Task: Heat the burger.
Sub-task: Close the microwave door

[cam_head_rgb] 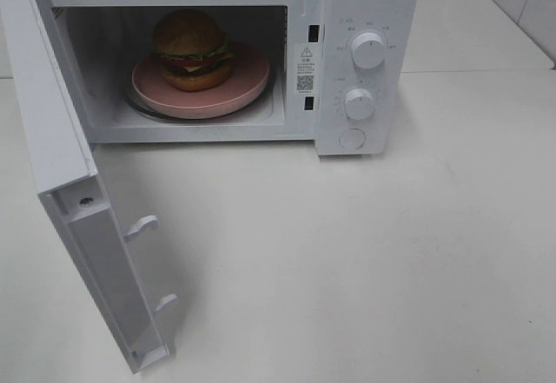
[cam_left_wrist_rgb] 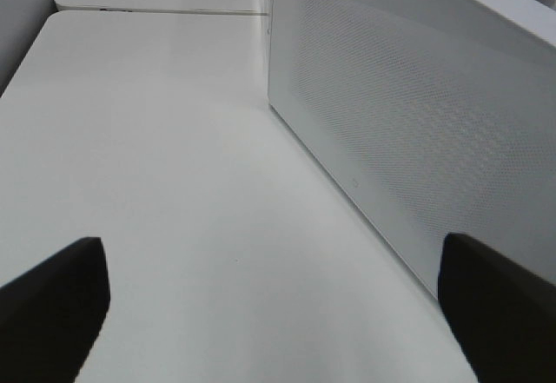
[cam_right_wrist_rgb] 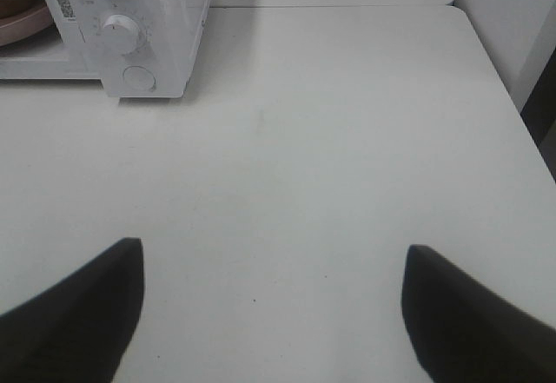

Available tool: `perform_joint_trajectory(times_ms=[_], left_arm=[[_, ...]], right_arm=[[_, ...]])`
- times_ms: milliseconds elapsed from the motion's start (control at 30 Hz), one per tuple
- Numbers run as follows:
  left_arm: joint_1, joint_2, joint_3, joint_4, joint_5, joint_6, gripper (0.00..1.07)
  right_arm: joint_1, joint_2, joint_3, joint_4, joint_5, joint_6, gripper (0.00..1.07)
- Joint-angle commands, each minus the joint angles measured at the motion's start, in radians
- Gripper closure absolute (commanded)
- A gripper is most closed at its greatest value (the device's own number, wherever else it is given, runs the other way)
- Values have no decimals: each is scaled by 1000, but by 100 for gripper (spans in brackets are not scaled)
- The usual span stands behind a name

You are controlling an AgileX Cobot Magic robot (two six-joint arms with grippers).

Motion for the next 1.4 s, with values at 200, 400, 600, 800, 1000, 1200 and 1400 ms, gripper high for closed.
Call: perform_joint_trajectory(times_ms=[200,400,600,800,1000,1200,1400], left_arm=[[1,3,5,-3,-3,0,9],[1,3,5,-6,-3,-2,9],[1,3,-8,-5,-21,-18,9],[1,3,-23,-1,-117,-35,12],[1,15,-12,2,-205,-35,33],[1,80,-12,2,-274,-35,59],[1,241,-12,2,-357,-34,98]], right_arm=[[-8,-25,2,-5,-10,10,31],[-8,-25,2,-5,-10,10,31],[-8,-25,2,-5,-10,10,31],[-8,-25,2,-5,-10,10,31],[-8,-25,2,-5,-10,10,31],[-8,-25,2,-5,-10,10,31],[-8,-25,2,-5,-10,10,31]])
